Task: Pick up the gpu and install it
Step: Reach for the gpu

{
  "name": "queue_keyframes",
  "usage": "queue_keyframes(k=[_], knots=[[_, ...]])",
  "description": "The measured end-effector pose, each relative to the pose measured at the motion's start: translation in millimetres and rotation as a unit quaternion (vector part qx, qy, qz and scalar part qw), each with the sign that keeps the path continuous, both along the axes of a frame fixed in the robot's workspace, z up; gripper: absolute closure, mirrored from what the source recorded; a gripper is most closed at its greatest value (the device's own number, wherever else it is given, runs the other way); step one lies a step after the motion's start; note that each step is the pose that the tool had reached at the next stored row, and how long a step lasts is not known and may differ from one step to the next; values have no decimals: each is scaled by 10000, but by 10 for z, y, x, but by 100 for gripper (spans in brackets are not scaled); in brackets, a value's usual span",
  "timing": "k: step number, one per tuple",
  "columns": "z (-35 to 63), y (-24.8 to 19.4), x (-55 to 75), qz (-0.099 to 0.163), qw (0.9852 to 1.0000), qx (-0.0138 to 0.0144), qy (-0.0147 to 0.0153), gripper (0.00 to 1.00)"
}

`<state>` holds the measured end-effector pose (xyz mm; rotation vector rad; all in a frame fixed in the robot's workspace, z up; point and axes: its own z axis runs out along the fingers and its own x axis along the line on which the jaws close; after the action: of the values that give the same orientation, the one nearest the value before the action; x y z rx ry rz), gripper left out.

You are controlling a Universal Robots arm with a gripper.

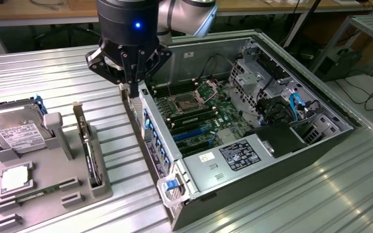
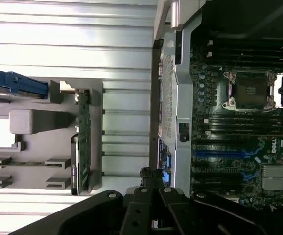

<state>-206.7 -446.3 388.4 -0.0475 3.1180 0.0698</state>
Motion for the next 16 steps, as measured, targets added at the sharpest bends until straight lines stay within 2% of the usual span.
queue_keyframes(k=[16], knots=[[-16,-79,-77,110,9999,0,1,89]])
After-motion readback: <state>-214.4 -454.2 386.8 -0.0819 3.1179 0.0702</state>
